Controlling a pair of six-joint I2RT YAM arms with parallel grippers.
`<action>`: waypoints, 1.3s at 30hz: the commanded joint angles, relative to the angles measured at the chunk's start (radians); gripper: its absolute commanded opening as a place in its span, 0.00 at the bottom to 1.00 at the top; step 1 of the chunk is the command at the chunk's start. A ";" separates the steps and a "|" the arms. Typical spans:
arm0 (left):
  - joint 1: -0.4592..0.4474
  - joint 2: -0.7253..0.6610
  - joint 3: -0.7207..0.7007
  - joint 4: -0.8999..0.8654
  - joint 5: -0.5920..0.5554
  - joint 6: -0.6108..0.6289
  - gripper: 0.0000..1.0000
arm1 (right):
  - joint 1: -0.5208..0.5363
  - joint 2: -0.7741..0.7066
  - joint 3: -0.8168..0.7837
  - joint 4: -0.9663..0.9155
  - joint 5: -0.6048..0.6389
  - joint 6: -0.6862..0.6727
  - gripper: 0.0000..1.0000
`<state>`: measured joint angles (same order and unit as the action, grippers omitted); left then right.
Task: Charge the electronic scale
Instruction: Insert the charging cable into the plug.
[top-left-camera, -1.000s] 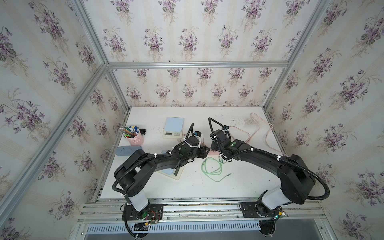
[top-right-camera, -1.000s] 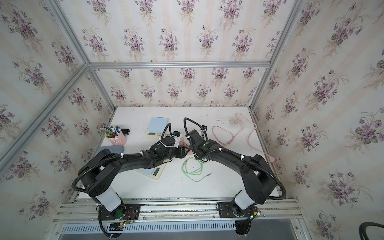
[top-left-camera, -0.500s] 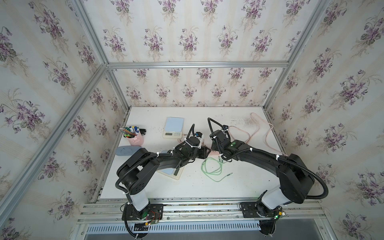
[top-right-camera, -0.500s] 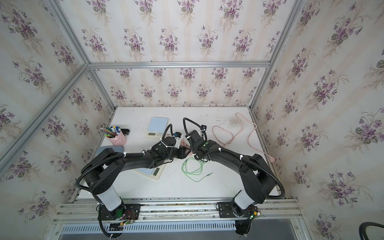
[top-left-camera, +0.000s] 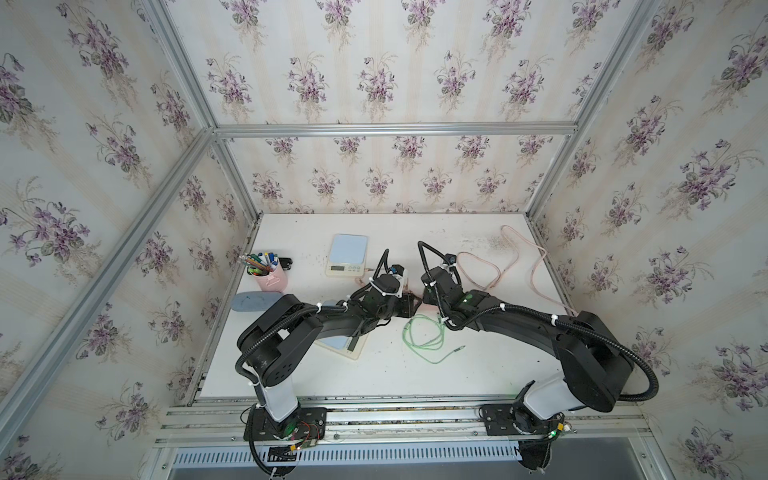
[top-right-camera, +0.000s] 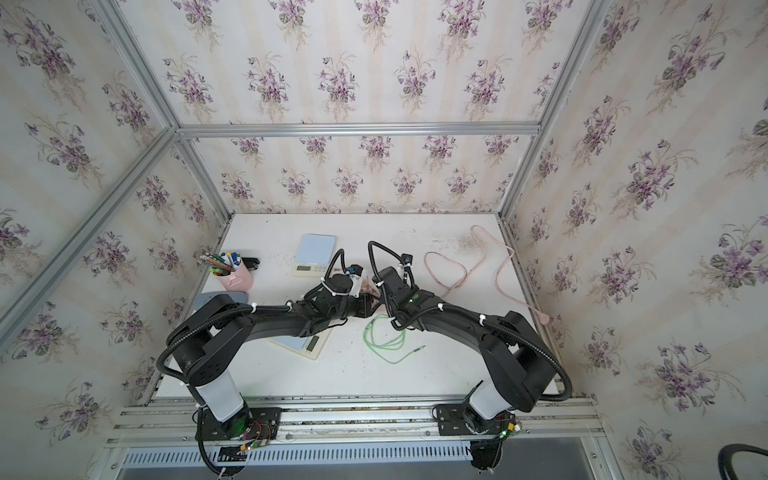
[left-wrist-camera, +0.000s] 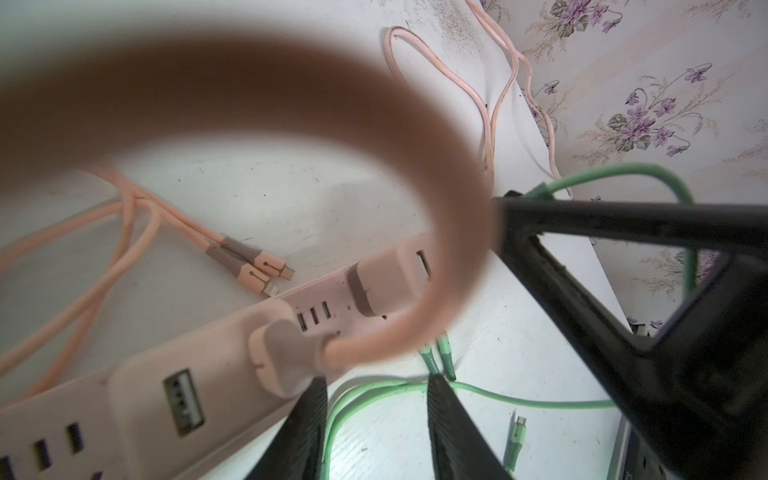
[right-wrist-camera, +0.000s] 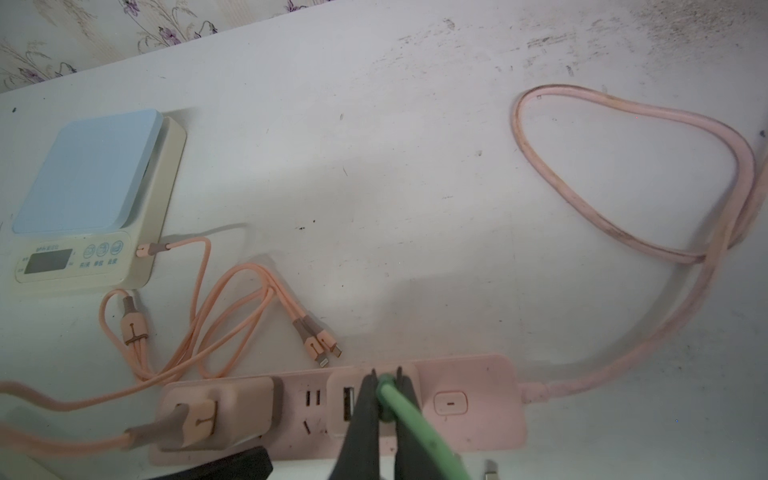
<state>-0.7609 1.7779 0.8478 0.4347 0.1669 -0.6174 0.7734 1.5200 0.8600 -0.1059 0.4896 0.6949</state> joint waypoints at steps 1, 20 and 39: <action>0.003 0.012 0.002 0.044 0.034 -0.025 0.42 | 0.018 0.001 -0.044 -0.084 -0.094 -0.003 0.00; 0.007 0.002 0.013 0.023 0.041 -0.007 0.41 | 0.030 0.163 -0.022 -0.238 -0.272 0.015 0.00; 0.024 -0.128 0.011 -0.083 0.027 0.189 0.50 | -0.155 0.073 0.179 0.130 -0.125 -0.351 0.00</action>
<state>-0.7399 1.6566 0.8570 0.3744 0.2062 -0.4862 0.6243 1.6039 1.0447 -0.1444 0.3489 0.4263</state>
